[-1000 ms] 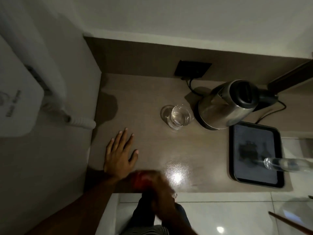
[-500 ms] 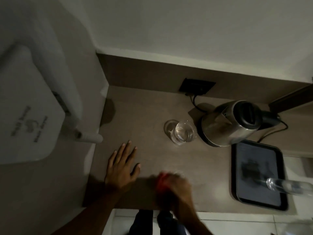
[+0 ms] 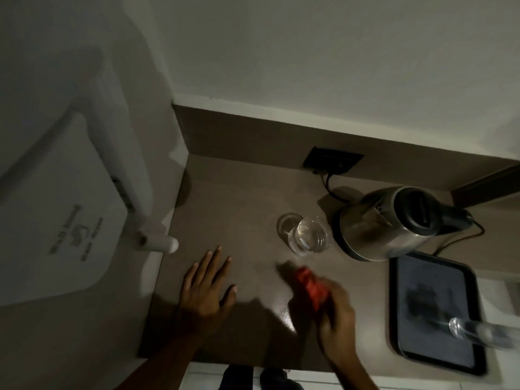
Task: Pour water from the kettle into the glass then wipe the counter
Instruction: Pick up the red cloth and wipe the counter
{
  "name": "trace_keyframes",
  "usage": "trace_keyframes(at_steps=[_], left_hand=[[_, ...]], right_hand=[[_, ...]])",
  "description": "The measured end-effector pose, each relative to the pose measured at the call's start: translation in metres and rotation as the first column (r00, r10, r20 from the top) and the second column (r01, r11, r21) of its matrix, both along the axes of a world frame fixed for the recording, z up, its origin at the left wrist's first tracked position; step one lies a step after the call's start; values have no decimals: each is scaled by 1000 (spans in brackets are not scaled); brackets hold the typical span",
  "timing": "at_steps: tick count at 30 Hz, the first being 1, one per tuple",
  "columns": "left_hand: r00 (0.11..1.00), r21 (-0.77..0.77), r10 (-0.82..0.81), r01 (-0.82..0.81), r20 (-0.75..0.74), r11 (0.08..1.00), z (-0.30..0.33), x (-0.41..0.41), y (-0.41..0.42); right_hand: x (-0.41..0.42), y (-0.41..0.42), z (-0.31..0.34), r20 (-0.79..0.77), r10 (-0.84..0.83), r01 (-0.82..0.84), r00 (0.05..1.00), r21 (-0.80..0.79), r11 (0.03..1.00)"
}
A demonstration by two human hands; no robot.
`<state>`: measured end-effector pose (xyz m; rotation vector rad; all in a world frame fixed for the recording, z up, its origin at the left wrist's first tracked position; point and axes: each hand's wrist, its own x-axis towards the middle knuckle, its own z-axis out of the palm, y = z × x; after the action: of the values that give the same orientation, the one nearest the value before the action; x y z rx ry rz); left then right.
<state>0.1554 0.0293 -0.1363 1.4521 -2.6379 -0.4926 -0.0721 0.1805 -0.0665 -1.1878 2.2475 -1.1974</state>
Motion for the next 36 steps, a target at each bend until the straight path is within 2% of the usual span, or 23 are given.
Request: trace_keyframes(at_steps=[2,3,4,5,7,9,11,12,13,14,16,17,19,20,22,25,28,30,32,33,34,36], left_hand=[[1000,5,-15,14,26,1000,-5,1,1],[998,8,-28,28,49,1000,-5,1,0],[998,7,-36,36,53,999,-7,2,0],[998,16,-40,39,52,999,-8,2,1],[998,20,-40,39,44,999,-12,3,0],[998,21,-40,39,51,999,-14,4,0],[998,9,-43,43,42,999,-17,4,0],[999,3,-42,42,31,999,-17,4,0],[999,2,-39,39,24,999,-18,5,0],[999,-4,-36,36,26,999,-19,5,0],[999,-14,-36,37,26,999,-19,4,1],[999,-16,-35,35,21,999,-18,4,2],[999,-24,-33,33,13,999,-15,3,3],[1000,-29,-28,28,7,999,-14,2,3],[1000,-31,-22,22,-5,999,-14,1,2],[1000,-25,-29,29,2,999,-16,2,1],[999,-22,-40,40,28,999,-16,1,0],[998,-9,-46,47,53,999,-14,2,-1],[996,1,-50,50,76,999,-12,1,-1],[996,6,-51,50,79,999,-10,1,-1],[995,8,-49,48,82,999,-9,0,0],[995,9,-50,50,91,999,-8,0,0]], right_hand=[[-5,-30,-7,-85,-125,135,989,123,983],[-2,-42,-10,-132,-112,140,985,225,964],[7,-46,-22,-150,-23,69,988,311,948],[21,-44,-29,-171,80,-20,982,329,944],[46,-34,-39,-28,311,-286,950,319,904],[60,-17,-48,57,532,-525,845,282,803],[63,10,-52,-170,734,-690,657,256,677],[62,22,-54,-290,756,-727,587,223,649],[55,26,-51,-287,777,-747,560,230,623],[52,25,-45,-219,767,-746,603,186,640],[39,3,-38,-185,615,-601,767,131,788],[32,-12,-38,-117,530,-520,840,103,848],[25,-47,-34,-77,391,-374,917,168,912],[22,-62,-30,-92,358,-329,929,236,914],[23,-72,-26,-141,401,-343,905,317,884],[35,-43,-30,-219,573,-444,790,440,781],[37,0,-30,-79,631,-547,771,423,722],[33,30,-23,3,768,-730,640,313,607],[15,61,-18,-62,887,-858,457,234,458],[0,71,-14,-63,881,-858,469,205,471],[-16,76,-10,-62,836,-817,545,185,546],[-47,75,-2,-47,612,-605,789,114,788]])
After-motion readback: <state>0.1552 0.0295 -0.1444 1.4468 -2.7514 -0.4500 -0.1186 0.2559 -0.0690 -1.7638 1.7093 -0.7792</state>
